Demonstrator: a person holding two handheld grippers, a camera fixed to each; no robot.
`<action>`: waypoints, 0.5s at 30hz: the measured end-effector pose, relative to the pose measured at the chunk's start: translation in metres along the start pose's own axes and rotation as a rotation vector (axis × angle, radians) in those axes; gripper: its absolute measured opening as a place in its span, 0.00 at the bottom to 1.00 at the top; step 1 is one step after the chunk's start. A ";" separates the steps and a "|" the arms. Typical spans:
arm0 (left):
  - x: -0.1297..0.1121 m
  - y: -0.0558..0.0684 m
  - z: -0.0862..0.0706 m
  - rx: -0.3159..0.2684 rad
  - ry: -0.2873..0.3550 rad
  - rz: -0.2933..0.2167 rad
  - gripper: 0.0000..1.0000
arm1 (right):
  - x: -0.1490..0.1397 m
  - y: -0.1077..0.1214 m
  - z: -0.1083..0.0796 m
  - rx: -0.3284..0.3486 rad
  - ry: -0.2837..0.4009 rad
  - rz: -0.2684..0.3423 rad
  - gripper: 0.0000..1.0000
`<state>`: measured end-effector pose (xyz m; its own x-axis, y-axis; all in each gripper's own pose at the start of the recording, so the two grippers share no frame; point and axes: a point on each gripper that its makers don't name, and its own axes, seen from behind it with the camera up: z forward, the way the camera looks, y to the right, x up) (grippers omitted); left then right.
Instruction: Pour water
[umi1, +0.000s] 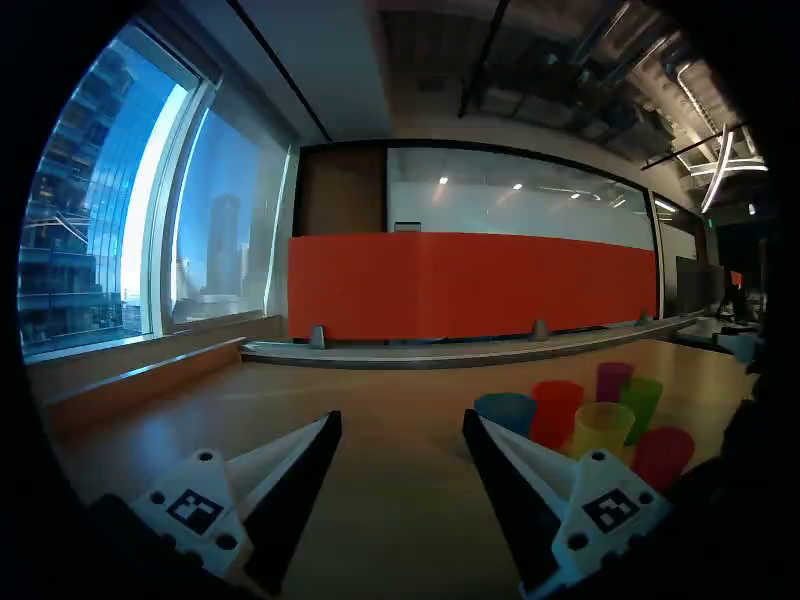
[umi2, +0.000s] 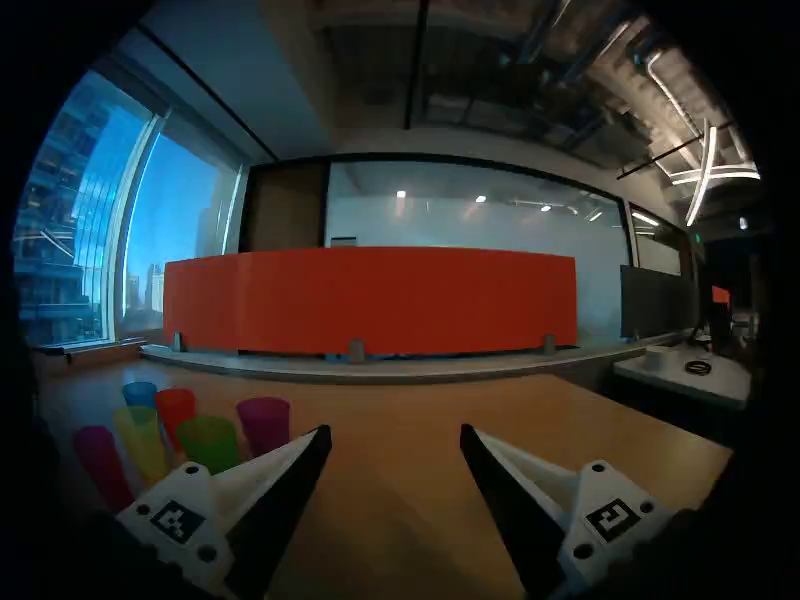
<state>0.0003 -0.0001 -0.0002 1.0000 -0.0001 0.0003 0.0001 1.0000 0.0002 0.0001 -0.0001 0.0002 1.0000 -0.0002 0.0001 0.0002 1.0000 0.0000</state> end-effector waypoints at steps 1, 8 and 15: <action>0.000 0.000 0.000 0.000 0.000 0.000 0.90 | 0.000 0.000 0.000 0.000 0.000 0.000 1.00; 0.000 0.000 0.000 0.000 0.001 0.000 0.90 | 0.002 -0.001 0.001 0.000 -0.001 -0.001 1.00; 0.000 0.000 0.000 0.001 0.001 0.000 0.90 | 0.002 -0.001 0.002 0.000 0.000 0.000 1.00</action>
<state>0.0004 0.0001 -0.0007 1.0000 -0.0002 -0.0004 0.0002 1.0000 0.0007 0.0020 -0.0006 0.0018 1.0000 0.0002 0.0000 -0.0002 1.0000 -0.0002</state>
